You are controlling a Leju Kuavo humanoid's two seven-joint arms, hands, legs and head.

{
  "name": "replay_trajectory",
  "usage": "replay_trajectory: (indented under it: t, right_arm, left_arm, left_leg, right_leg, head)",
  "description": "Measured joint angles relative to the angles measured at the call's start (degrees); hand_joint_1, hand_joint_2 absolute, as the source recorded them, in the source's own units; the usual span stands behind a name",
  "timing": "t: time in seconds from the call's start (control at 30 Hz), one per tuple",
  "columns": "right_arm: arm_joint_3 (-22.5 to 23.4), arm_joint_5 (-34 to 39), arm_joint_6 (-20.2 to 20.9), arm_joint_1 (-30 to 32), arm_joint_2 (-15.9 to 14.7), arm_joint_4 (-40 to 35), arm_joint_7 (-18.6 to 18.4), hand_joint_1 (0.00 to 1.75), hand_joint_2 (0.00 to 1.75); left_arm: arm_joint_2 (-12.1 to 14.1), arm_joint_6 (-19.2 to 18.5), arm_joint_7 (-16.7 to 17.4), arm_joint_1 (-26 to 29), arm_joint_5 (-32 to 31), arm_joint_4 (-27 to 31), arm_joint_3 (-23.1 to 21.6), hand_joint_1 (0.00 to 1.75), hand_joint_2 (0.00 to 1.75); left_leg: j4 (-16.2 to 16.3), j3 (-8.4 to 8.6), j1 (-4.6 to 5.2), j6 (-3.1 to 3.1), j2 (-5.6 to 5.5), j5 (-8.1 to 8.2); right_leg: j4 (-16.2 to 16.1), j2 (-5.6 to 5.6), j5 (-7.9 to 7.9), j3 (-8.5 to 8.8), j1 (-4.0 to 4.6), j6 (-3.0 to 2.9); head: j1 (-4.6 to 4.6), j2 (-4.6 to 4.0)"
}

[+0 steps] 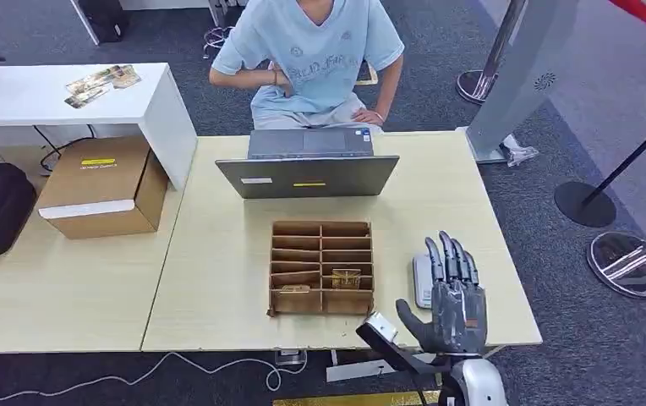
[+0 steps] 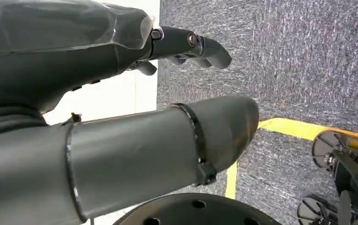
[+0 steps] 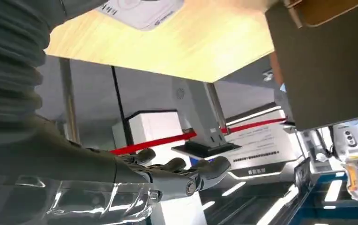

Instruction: Pass the card to the sensor for recognition and then transmit it.

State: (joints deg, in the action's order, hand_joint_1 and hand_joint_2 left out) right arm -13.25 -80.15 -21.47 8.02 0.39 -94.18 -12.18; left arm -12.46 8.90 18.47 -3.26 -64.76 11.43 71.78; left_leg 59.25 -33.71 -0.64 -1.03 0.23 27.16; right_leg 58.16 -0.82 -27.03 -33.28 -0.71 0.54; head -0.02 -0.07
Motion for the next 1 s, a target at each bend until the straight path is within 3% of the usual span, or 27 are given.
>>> replay_trajectory:
  t: [0.03,0.07,0.1,0.13,0.17,0.2,0.23,0.43,0.73,1.0]
  right_arm:
    - [-0.2,0.4,0.4,-0.2,0.1,0.2,0.3,0.66,1.75]
    - [-0.6,0.8,0.6,-0.4,0.1,0.3,0.4,0.80,1.75]
    - [-0.9,0.9,1.0,-0.7,0.1,0.4,0.6,1.10,1.75]
    - [-1.1,1.0,1.2,-0.9,0.2,0.6,0.7,1.17,1.75]
    - [-1.3,1.2,1.4,-1.1,0.3,0.8,0.7,1.13,1.75]
    - [-1.6,1.4,1.5,-1.3,0.3,0.9,0.8,0.99,1.75]
    - [-1.7,1.5,1.5,-1.6,0.3,1.1,0.8,0.38,1.75]
    - [-2.4,1.9,2.4,-2.9,0.4,1.9,0.9,0.16,1.75]
    - [-2.9,2.0,2.5,-4.1,0.6,2.8,0.9,0.17,1.75]
    - [-3.7,3.3,2.6,-5.9,0.6,4.6,1.0,0.47,1.75]
  left_arm:
    - [0.0,0.1,0.0,0.0,0.1,0.0,0.1,0.00,0.00]
    - [0.0,0.2,0.0,0.0,0.3,0.0,0.3,0.00,0.00]
    - [0.0,0.3,0.0,0.0,0.5,0.0,0.4,0.00,0.00]
    - [0.0,0.3,0.0,0.0,0.5,0.0,0.5,0.00,0.00]
    - [-0.1,0.4,0.0,0.0,0.7,0.0,0.5,0.00,0.00]
    - [-0.1,0.4,0.0,-0.1,0.8,0.0,0.7,0.00,0.00]
    - [-0.2,0.4,0.0,-0.1,1.0,0.0,0.8,0.00,0.00]
    - [-0.5,0.7,0.0,-0.1,1.8,0.0,1.8,0.00,0.00]
    - [-0.6,1.1,0.0,-0.2,2.5,0.0,2.8,0.00,0.00]
    - [-0.6,1.4,0.0,-0.3,3.2,0.0,3.4,0.00,0.00]
  left_leg:
    - [0.0,0.01,0.00,0.00,0.00,0.00]
    - [0.0,0.01,0.00,0.00,0.00,0.00]
    - [0.0,0.01,0.00,0.00,0.00,0.00]
    - [0.0,0.01,0.00,0.00,0.00,0.00]
    - [0.0,0.01,0.00,0.00,0.00,0.00]
    - [0.0,0.01,0.00,0.00,0.00,0.00]
    - [0.0,0.00,0.00,0.00,0.00,0.00]
    - [0.0,0.01,0.00,0.00,0.00,0.00]
    - [0.0,0.01,0.00,-0.01,0.00,-0.01]
    - [0.0,0.01,0.00,-0.01,0.00,-0.01]
  right_leg:
    - [0.0,0.00,0.00,0.00,0.00,0.00]
    - [0.0,0.00,0.00,0.00,0.00,0.00]
    - [0.0,0.00,0.00,0.00,0.00,0.00]
    - [0.0,0.00,0.00,0.00,0.00,0.00]
    - [0.0,0.00,0.00,0.00,0.00,0.00]
    - [0.0,0.00,0.00,0.00,0.00,0.00]
    - [0.0,0.00,0.00,0.00,0.00,0.00]
    - [0.0,0.00,0.00,0.00,0.00,0.00]
    - [0.0,0.00,0.00,0.00,0.00,0.00]
    - [0.0,0.01,0.00,0.00,0.00,0.00]
  head:
    - [0.00,0.00]
    - [0.00,0.00]
    - [0.00,0.00]
    - [0.00,0.00]
    - [0.00,0.00]
    - [0.00,0.00]
    - [0.00,0.00]
    - [0.00,0.00]
    - [0.00,0.00]
    - [0.00,0.00]
